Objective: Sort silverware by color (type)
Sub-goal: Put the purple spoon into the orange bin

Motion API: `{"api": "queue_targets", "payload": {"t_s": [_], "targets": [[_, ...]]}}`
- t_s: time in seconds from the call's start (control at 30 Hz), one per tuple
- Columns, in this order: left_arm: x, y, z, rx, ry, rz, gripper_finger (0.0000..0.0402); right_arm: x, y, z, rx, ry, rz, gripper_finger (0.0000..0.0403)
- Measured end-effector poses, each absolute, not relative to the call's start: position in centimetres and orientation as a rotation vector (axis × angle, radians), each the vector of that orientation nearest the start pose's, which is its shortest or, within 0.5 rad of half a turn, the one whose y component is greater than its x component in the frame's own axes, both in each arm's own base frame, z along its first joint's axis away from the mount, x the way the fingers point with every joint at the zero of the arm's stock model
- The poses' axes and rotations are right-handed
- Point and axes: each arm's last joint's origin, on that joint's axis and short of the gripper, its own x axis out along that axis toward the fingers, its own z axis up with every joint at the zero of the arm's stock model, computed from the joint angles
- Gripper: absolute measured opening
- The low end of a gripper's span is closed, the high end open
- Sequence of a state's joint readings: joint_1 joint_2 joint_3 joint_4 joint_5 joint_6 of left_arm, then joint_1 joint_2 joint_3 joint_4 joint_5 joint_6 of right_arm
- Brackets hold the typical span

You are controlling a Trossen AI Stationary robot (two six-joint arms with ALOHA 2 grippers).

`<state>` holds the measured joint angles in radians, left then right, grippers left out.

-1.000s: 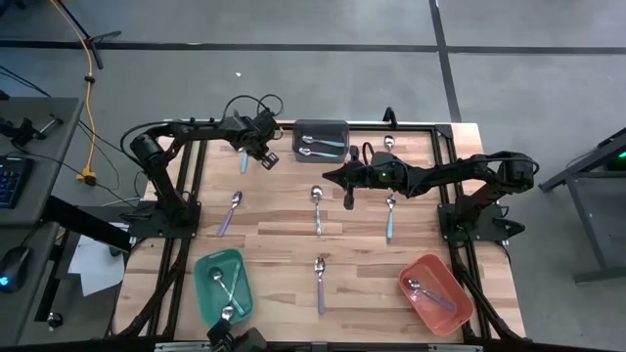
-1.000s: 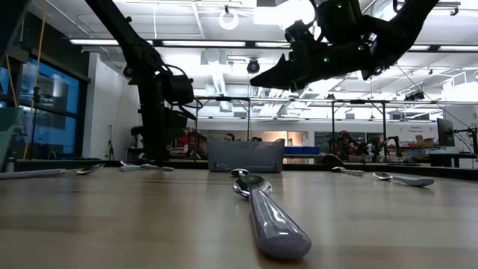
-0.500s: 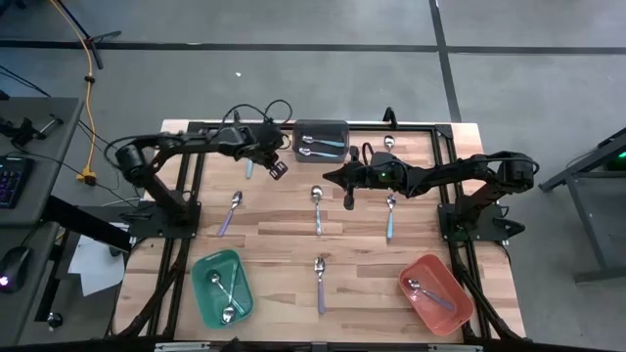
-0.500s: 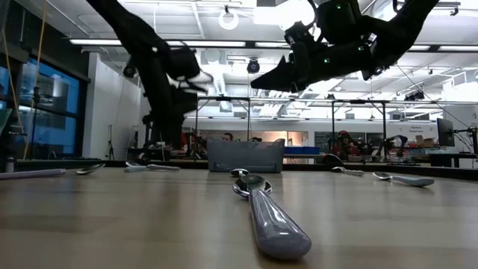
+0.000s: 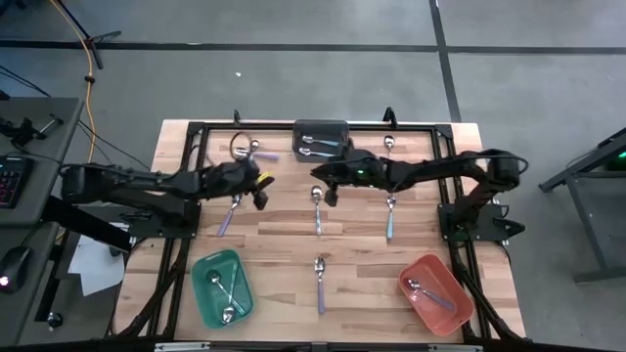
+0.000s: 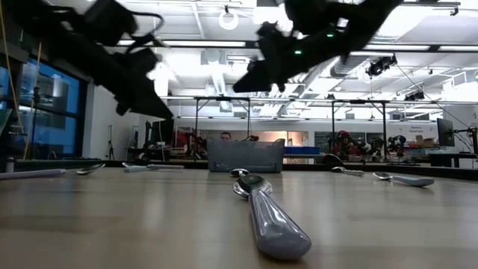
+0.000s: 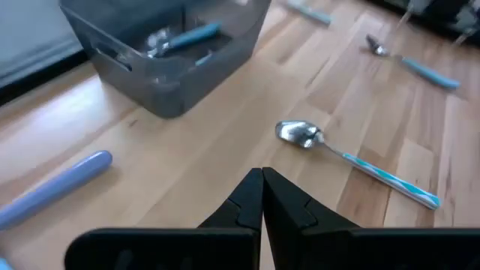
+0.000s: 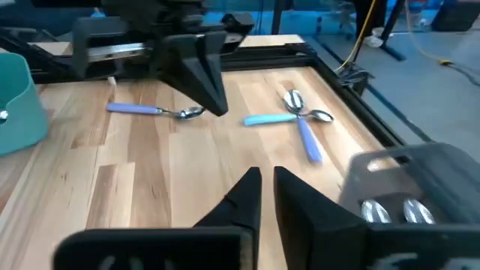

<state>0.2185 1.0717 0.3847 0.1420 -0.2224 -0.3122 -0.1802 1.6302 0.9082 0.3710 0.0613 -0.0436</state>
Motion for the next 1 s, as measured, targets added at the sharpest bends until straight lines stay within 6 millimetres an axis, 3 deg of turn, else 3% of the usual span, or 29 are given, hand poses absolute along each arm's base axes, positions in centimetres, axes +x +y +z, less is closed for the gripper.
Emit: {"api": "queue_targets", "payload": {"t_s": [0.2, 0.43, 0.73, 1.0], "targets": [[17.0, 2.5, 15.4, -0.274, 0.353, 0.467, 0.0, 39.4, -8.1, 21.1, -0.016, 0.518, -0.232, 0.0085], [15.1, 1.3, 13.8, -0.244, 0.282, 0.392, 0.0, 45.0, -10.9, 20.9, -0.042, 0.672, -0.233, 0.0152], [14.4, 0.4, 13.1, -0.206, 0.289, 0.327, 0.0, 50.8, -14.2, 19.3, -0.059, 0.682, -0.253, 0.0165], [14.4, -0.4, 13.0, -0.195, 0.296, 0.27, 0.0, 53.5, -16.6, 17.0, -0.041, 0.702, -0.239, 0.0165]]}}
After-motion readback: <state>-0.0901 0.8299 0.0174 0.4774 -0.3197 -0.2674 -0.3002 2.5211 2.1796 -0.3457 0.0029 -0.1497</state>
